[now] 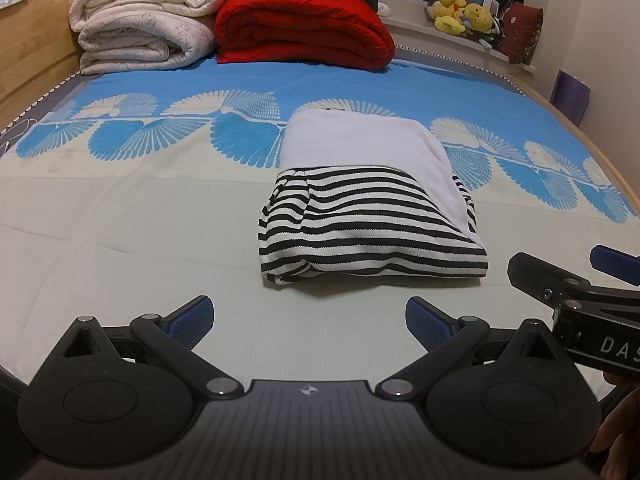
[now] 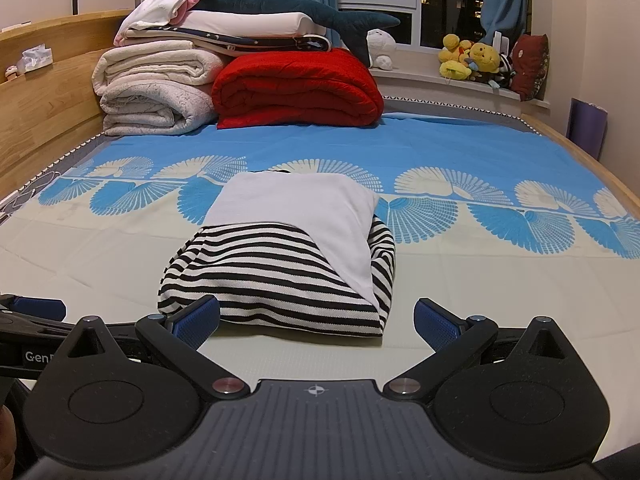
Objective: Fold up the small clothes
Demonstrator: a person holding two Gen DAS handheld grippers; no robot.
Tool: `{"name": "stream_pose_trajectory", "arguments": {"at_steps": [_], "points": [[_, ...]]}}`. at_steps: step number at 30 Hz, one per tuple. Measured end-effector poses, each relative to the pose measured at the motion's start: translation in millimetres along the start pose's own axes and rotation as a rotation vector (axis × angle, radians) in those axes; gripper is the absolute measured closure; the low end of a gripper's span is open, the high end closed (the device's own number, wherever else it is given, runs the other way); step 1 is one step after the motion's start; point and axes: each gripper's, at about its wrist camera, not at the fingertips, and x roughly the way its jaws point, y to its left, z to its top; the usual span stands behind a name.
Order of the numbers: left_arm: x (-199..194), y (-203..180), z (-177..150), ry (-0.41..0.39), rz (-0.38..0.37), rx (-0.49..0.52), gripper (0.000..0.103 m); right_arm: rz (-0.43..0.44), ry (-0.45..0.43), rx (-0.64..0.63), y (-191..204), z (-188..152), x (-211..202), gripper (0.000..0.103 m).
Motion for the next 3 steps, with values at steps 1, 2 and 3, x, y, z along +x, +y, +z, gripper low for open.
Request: {"name": "stream_pose_trajectory", "arguments": {"at_steps": [1, 2, 3], "points": [[0.4, -0.1, 0.1, 0.001, -0.001, 0.000, 0.001, 0.000, 0.000, 0.000, 0.0, 0.0, 0.0, 0.001], [0.4, -0.2, 0.0, 0.002, -0.001, -0.001, 0.001, -0.001, 0.000, 0.000, 0.1, 0.0, 0.0, 0.001], [0.7, -0.7, -0.5, 0.002, -0.001, -0.001, 0.001, -0.001, 0.001, 0.000, 0.1, 0.0, 0.0, 0.001]]}}
